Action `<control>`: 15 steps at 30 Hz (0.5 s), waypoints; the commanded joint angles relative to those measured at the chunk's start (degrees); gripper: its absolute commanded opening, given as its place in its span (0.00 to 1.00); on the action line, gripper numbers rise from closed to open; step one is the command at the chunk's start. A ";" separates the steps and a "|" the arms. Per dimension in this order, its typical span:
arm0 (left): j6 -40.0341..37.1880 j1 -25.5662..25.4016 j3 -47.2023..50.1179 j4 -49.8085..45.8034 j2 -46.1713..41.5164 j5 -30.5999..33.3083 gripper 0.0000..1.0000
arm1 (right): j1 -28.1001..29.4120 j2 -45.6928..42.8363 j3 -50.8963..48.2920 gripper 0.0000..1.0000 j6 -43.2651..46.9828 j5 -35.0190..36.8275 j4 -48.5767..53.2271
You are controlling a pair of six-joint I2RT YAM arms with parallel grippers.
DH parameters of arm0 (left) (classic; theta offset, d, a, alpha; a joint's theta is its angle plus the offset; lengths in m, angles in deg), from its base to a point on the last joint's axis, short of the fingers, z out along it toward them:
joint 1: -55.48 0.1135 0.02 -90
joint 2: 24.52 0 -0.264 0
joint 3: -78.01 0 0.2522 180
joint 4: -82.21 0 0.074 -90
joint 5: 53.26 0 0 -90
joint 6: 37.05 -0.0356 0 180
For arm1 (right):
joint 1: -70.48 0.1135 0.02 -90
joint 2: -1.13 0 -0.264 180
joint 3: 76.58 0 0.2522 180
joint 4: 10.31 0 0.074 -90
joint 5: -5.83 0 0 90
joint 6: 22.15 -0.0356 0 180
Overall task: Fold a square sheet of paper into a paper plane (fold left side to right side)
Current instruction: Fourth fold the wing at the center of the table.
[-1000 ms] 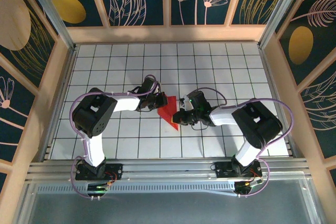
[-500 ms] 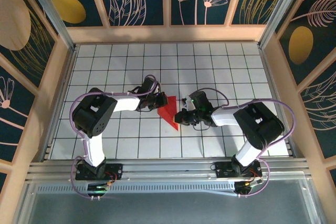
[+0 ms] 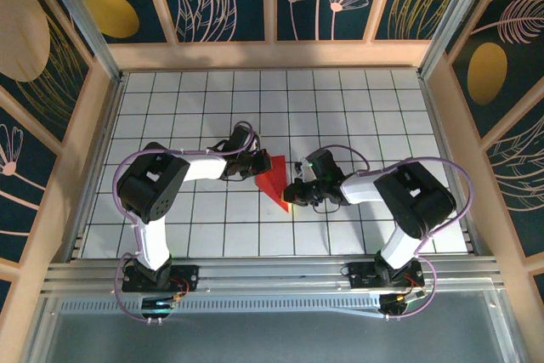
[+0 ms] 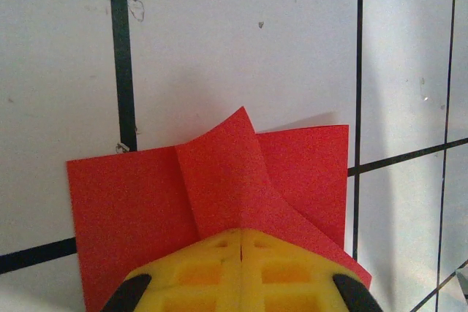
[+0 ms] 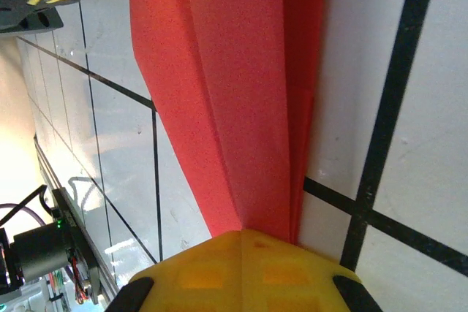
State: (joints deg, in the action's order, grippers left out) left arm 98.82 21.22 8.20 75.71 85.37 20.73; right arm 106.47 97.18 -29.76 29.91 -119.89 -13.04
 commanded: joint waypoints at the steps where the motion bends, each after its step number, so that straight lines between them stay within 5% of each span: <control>1: -0.02 -0.05 1.57 -6.10 2.71 3.02 0.01 | 0.18 1.13 0.38 0.00 1.11 1.87 3.22; 15: -3.36 0.12 -5.85 -7.71 -5.56 2.51 0.05 | 0.25 4.02 2.65 0.00 2.50 5.97 11.30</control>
State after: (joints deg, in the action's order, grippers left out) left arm 97.44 21.20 4.76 70.32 84.40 21.80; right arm 106.47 98.10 -27.14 30.50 -119.54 -8.08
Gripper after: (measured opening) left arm 0.055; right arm 0.052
